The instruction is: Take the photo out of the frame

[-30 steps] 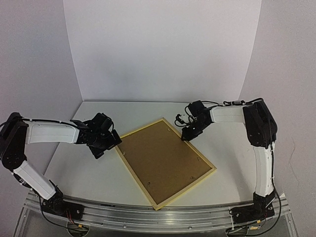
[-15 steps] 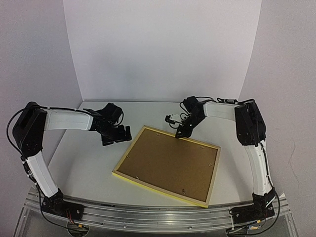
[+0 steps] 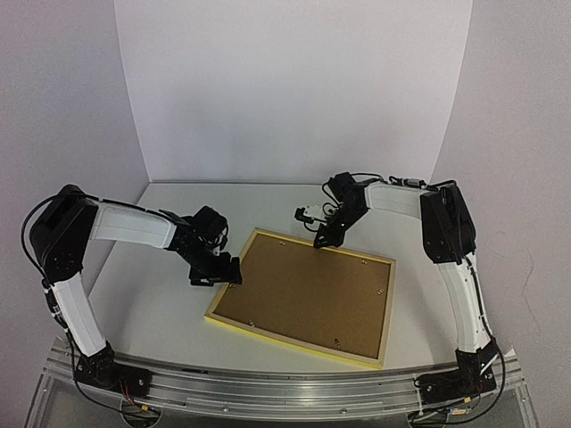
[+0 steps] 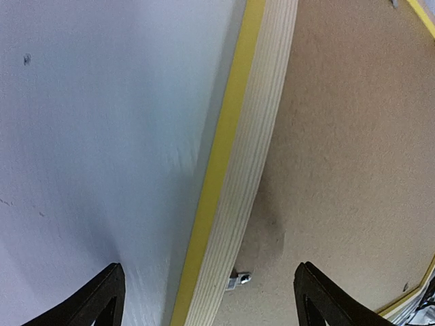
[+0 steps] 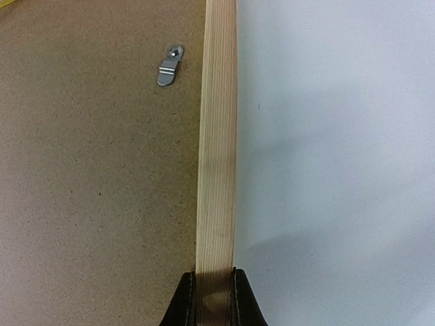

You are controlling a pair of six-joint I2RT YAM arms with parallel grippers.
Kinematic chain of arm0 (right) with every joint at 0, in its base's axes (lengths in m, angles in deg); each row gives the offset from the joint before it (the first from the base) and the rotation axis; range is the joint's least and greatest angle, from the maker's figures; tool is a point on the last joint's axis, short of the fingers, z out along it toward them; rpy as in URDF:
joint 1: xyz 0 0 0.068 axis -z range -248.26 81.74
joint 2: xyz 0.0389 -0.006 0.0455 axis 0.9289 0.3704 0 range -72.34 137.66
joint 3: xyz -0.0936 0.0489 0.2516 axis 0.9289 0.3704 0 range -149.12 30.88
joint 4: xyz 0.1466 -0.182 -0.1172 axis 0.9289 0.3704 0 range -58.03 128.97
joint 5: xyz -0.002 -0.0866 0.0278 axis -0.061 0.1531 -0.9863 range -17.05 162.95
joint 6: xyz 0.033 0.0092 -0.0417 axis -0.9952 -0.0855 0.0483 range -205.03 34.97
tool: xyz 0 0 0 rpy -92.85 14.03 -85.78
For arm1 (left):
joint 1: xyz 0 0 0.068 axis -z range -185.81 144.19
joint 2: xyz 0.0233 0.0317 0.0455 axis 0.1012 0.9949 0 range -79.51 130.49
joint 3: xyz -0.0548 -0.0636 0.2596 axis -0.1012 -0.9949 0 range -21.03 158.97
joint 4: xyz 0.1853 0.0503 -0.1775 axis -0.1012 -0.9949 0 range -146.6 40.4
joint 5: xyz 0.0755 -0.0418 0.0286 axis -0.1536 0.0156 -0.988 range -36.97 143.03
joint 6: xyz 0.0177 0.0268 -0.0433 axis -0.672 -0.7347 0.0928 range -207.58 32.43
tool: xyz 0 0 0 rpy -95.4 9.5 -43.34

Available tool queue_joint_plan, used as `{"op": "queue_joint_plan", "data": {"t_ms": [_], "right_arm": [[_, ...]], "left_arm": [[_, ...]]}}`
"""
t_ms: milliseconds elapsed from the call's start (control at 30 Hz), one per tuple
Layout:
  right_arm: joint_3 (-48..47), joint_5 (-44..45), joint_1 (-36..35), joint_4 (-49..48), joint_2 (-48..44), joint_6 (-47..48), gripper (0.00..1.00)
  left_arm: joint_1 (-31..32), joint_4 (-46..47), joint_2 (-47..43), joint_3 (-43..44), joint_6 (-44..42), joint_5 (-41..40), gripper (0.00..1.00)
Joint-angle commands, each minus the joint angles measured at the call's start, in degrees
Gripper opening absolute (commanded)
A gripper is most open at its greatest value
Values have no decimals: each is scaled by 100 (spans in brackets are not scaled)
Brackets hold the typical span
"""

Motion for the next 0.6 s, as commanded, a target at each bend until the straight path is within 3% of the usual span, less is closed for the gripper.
{"op": "queue_joint_plan", "data": {"t_ms": [0,200,400,567], "right_arm": [[115,141,-46,140,126,310,2],[126,245,-45,132,97,247,5],[215,370,-44,115,-9,208,9],[195,464,-45,76,-101,45,22]], "left_arm": [[537,-764,-116,-49,240,-301,84],[768,-1322,32,49,432,-874,65],[778,-1407,-195,-235,332,-894,45],[778,-1256,-232,-377,248,-940,15]]}}
